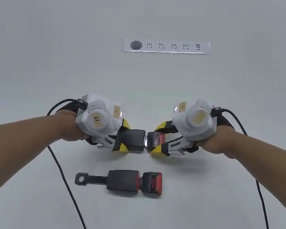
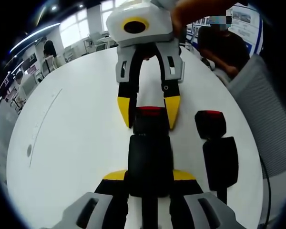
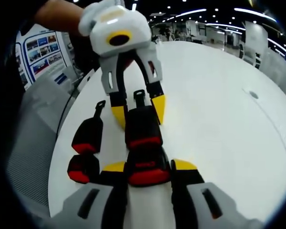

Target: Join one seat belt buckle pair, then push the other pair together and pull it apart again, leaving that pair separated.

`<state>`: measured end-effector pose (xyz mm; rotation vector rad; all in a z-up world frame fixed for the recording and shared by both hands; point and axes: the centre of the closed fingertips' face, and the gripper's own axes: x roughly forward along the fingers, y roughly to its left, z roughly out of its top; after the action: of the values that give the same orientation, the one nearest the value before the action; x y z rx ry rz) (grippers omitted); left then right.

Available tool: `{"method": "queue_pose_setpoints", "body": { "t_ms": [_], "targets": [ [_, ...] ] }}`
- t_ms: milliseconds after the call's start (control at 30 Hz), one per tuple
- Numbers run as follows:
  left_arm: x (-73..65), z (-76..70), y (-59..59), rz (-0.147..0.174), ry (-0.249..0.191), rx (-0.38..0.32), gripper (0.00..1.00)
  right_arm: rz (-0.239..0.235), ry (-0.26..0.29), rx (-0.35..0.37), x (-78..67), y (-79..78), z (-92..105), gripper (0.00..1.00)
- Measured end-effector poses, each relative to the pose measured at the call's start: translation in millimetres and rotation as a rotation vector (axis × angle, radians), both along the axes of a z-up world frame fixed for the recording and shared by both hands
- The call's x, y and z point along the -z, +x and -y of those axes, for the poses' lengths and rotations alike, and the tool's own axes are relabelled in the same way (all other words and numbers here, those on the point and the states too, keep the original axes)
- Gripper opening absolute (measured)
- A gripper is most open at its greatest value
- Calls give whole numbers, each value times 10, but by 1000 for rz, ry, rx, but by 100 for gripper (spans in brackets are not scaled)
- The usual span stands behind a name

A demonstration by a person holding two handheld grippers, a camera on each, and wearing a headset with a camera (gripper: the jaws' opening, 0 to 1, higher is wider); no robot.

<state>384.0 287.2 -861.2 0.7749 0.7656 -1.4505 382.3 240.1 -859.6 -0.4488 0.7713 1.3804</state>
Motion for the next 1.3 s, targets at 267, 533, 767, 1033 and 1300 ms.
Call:
{"method": "queue_pose_setpoints", "body": {
  "t_ms": [267, 533, 767, 1033, 1300],
  "targets": [
    [1, -1, 2, -1, 8, -5, 34, 9, -3, -6, -1, 4, 3, 35],
    [0, -3, 4, 0, 8, -12, 34, 39, -13, -21, 4, 1, 22, 35],
    [-4, -15, 6, -5, 11, -7, 34, 46, 1, -17, 15, -8, 201, 35],
    [-1, -12, 7, -7, 14, -14, 34, 59, 12, -16, 10, -9, 280, 35],
    [0, -8, 6, -9, 14, -17, 34, 57, 16, -7, 2, -35, 515, 35]
  ]
}}
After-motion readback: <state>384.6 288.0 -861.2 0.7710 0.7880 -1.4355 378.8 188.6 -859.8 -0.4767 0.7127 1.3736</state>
